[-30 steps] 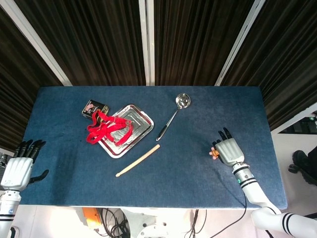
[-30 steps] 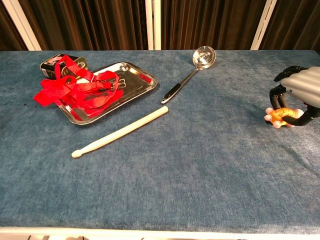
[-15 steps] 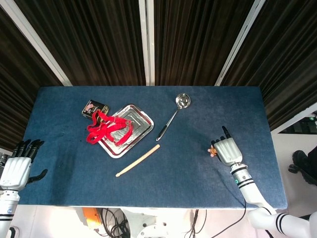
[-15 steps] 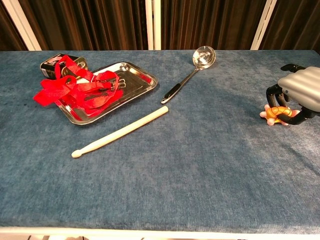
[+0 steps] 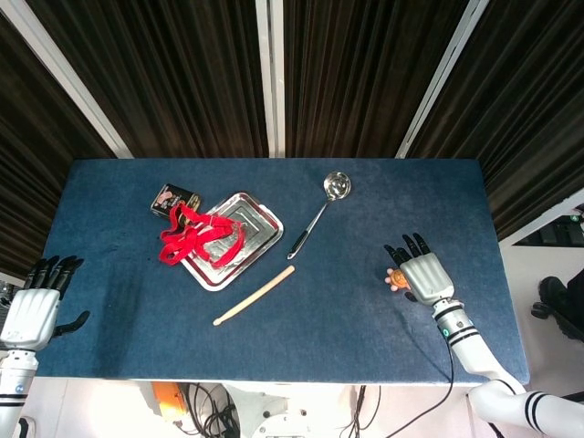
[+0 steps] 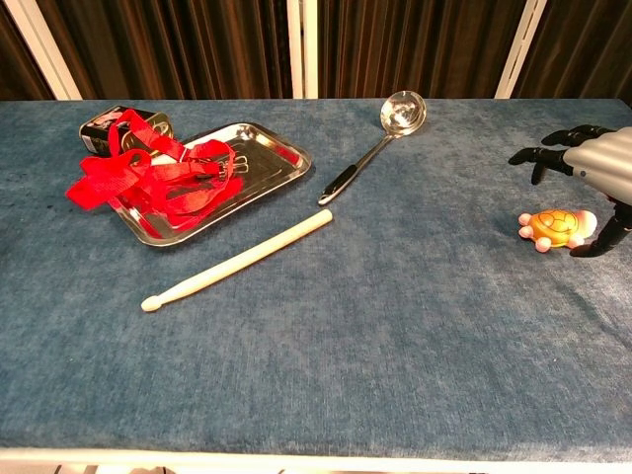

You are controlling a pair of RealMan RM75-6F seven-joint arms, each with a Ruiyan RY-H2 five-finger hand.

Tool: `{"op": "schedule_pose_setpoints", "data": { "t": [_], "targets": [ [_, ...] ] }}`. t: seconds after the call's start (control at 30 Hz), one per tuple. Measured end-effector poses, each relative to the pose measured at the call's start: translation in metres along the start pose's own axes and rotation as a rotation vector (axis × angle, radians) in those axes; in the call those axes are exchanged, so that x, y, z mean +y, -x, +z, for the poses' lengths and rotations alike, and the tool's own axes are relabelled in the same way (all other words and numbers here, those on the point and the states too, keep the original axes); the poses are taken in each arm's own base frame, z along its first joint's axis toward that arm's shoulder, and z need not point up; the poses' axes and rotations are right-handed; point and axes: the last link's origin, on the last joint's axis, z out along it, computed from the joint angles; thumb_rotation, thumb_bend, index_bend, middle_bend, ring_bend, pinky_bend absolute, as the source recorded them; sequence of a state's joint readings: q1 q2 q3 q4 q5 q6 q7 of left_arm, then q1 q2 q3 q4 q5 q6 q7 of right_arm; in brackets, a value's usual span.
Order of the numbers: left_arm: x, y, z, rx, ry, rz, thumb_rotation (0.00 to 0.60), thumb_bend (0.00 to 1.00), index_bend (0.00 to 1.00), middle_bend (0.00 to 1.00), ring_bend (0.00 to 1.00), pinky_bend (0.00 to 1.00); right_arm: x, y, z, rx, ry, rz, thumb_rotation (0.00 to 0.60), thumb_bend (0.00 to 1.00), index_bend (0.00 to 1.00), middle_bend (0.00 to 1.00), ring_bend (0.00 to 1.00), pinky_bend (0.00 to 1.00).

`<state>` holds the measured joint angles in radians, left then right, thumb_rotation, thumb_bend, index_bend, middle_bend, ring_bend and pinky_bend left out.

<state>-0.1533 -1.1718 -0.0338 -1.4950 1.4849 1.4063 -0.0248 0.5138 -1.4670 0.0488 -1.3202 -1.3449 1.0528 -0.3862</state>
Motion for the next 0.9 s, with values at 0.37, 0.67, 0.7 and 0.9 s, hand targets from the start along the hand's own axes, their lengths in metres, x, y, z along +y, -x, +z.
{"op": "schedule_pose_setpoints", "data": {
  "t": [0.37, 0.67, 0.7, 0.9],
  "targets": [
    [-0.002, 0.000, -0.001, -0.001, -0.002, -0.003, 0.600, 0.21, 0.10, 0.08, 0.00, 0.01, -0.001, 0.003, 0.004, 0.022, 0.014, -0.028, 0.600, 0.19, 0.54, 0.57, 0.13, 0.00],
    [-0.005, 0.000, -0.001, 0.000, -0.010, -0.007, 0.600, 0.21, 0.10, 0.08, 0.00, 0.01, -0.008, 0.009, 0.011, 0.079, 0.048, -0.049, 0.600, 0.37, 1.00, 0.89, 0.43, 0.00],
    [-0.005, 0.000, -0.001, 0.000, -0.010, -0.008, 0.600, 0.21, 0.10, 0.08, 0.00, 0.01, -0.009, 0.010, 0.011, 0.084, 0.049, -0.052, 0.600, 0.38, 1.00, 0.91, 0.44, 0.00],
    [-0.004, 0.000, -0.001, 0.000, -0.007, -0.008, 0.600, 0.21, 0.10, 0.08, 0.00, 0.01, -0.008, 0.009, 0.012, 0.101, 0.053, -0.034, 0.600, 0.35, 0.99, 0.90, 0.45, 0.00]
  ]
}}
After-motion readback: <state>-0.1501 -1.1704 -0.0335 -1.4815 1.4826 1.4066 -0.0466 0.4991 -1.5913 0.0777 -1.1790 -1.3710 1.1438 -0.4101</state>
